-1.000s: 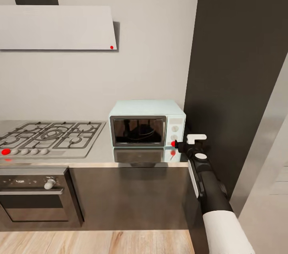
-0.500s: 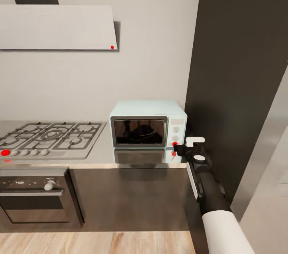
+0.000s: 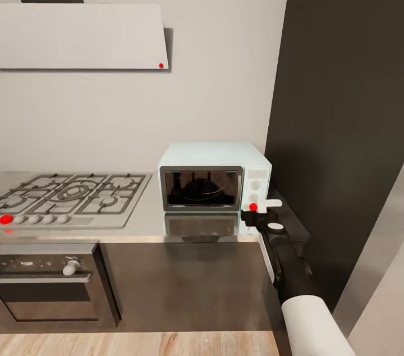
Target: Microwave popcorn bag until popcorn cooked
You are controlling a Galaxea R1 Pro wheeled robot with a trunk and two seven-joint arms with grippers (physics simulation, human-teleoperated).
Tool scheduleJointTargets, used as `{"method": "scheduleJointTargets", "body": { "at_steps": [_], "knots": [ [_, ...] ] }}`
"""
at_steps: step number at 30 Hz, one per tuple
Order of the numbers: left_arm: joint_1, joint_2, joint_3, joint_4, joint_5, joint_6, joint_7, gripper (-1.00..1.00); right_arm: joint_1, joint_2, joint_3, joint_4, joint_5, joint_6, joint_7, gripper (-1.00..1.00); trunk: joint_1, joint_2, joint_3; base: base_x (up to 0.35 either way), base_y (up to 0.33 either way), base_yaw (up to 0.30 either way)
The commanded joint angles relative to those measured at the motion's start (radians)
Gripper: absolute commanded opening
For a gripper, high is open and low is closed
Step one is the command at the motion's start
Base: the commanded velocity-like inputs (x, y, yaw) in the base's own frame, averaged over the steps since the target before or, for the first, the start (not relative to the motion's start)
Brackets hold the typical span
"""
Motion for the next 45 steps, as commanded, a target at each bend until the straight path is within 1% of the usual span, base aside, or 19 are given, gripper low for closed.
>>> {"method": "scheduleJointTargets", "body": {
  "at_steps": [1,2,3,7,9,15,22,27,29,30,31,32,34,37,38,45],
  "knots": [
    [-0.001,0.000,-0.009,0.002,0.010,-0.004,-0.004,1.00,0.000,0.001,-0.001,0.000,0.003,0.006,0.003,1.00,0.000,-0.001,-0.001,0.000,0.000,0.000],
    [-0.001,0.000,-0.009,0.003,0.010,-0.004,-0.004,1.00,0.000,0.001,-0.001,0.001,0.003,0.006,0.007,1.00,0.000,-0.001,-0.001,0.000,0.000,0.000],
    [-0.001,0.000,-0.009,0.002,0.010,-0.003,-0.004,1.00,-0.001,-0.013,-0.001,0.001,0.001,0.007,0.042,1.00,0.000,-0.001,-0.001,0.000,0.000,0.000],
    [-0.002,0.000,-0.009,0.002,0.010,-0.004,-0.003,1.00,-0.001,-0.051,-0.001,0.001,0.002,0.006,0.092,1.00,0.000,-0.001,-0.001,0.000,0.000,0.000],
    [-0.001,0.000,-0.009,0.003,0.010,-0.004,-0.003,1.00,-0.001,-0.058,-0.001,0.001,0.002,0.004,0.098,1.00,0.000,-0.001,-0.001,0.000,0.000,0.000],
    [-0.001,0.000,-0.009,0.003,0.010,-0.004,-0.002,1.00,-0.001,-0.062,-0.002,0.001,0.002,0.003,0.101,1.00,0.000,-0.001,-0.001,0.000,0.000,0.000],
    [-0.001,0.000,-0.008,0.003,0.010,-0.004,-0.002,1.00,-0.001,-0.061,-0.003,-0.005,0.005,0.010,0.099,1.00,0.000,-0.001,-0.001,0.000,0.000,0.000],
    [-0.001,0.000,-0.008,0.002,0.010,-0.004,-0.002,1.00,-0.001,-0.060,-0.004,-0.008,0.004,-0.001,0.096,1.00,0.000,-0.001,-0.001,0.000,0.000,0.000],
    [-0.001,0.000,-0.008,0.003,0.010,-0.004,-0.002,1.00,-0.001,-0.060,-0.017,-0.005,0.004,-0.002,0.095,1.00,0.000,-0.001,-0.001,0.000,0.000,0.000],
    [-0.001,0.000,-0.008,0.003,0.010,-0.004,-0.002,1.00,-0.001,-0.061,-0.032,-0.004,0.005,-0.002,0.095,1.00,0.000,-0.001,-0.001,0.000,0.000,0.000],
    [-0.001,0.000,-0.008,0.003,0.010,-0.004,-0.002,1.00,-0.001,-0.061,-0.056,-0.003,0.005,-0.003,0.096,1.00,0.000,-0.001,-0.001,0.000,0.000,0.000],
    [-0.001,0.000,-0.008,0.003,0.010,-0.004,-0.002,1.00,-0.001,-0.062,-0.067,-0.002,0.005,-0.003,0.096,1.00,0.000,-0.001,-0.001,0.000,0.000,0.000],
    [-0.001,0.001,-0.008,0.003,0.010,-0.004,-0.002,1.00,-0.001,-0.063,-0.080,-0.002,0.005,-0.003,0.096,1.00,0.000,-0.001,-0.001,0.000,0.000,0.000],
    [-0.001,0.001,-0.008,0.002,0.010,-0.004,-0.002,1.00,-0.001,-0.063,-0.085,-0.001,0.005,-0.004,0.096,1.00,0.000,-0.001,-0.001,0.000,0.000,0.000],
    [-0.001,0.001,-0.008,0.002,0.010,-0.004,-0.002,1.00,-0.001,-0.063,-0.086,-0.001,0.005,-0.004,0.097,-1.00,0.000,-0.001,-0.001,0.000,0.000,0.000],
    [-0.001,0.001,-0.008,0.002,0.010,-0.004,-0.002,1.00,-0.001,-0.060,-0.085,-0.002,0.013,-0.005,0.097,-1.00,0.000,-0.001,-0.001,0.000,0.000,0.000]
  ]
}}
